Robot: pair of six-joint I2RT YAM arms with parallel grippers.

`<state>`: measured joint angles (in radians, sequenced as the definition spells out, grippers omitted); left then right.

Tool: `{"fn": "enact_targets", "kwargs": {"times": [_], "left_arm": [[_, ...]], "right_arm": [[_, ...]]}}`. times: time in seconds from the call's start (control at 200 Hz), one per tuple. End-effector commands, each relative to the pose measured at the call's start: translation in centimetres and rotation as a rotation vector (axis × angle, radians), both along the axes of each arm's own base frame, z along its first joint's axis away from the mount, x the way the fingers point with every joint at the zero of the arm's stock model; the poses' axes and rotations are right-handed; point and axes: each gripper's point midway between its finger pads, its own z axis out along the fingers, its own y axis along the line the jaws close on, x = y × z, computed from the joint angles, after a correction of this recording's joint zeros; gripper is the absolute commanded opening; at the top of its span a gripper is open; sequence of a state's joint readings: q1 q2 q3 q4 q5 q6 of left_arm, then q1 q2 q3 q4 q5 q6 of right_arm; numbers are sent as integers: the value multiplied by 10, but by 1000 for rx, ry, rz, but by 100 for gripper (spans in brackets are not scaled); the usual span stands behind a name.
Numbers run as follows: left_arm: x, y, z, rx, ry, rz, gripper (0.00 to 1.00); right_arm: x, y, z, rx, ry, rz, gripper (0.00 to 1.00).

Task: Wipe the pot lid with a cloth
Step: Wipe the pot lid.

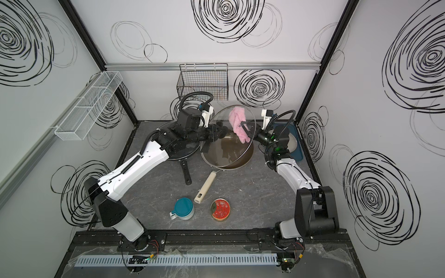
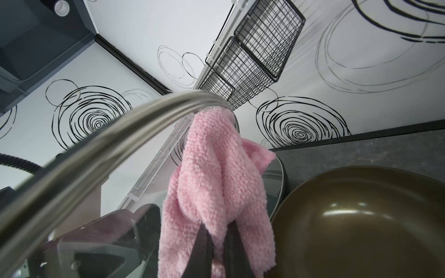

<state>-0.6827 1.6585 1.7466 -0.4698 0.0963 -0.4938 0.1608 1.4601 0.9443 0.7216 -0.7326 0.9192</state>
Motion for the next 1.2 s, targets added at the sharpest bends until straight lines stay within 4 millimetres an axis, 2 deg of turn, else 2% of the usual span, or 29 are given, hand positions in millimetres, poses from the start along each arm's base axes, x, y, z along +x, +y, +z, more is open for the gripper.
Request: {"fn": "enact_targets", "kwargs": {"times": [0.0,0.23,0.455,0.635,0.875,1.071,1.196], "left_arm": [[-9,-3,115,-225,-266,-30,0],[-11,-12,133,-266,-290,-48,0],[-6,-12,147,-309,-317,-28,0],[4,-6,150,-314,-334,21,0],[25,12,153,-349,-353,100,0],[35,26,161,-363,-377,149,0],[42,36,160,-355,-382,183,0]], "right_arm": [[-3,16,27,23,-93,55,0],[2,53,11,24,-72,121,0],[2,73,-3,52,-42,167,0],[-11,88,-12,59,-12,206,0],[-39,96,-18,66,-4,242,0],[-56,93,-24,61,19,239,0],[-69,89,-20,66,11,238,0]]}}
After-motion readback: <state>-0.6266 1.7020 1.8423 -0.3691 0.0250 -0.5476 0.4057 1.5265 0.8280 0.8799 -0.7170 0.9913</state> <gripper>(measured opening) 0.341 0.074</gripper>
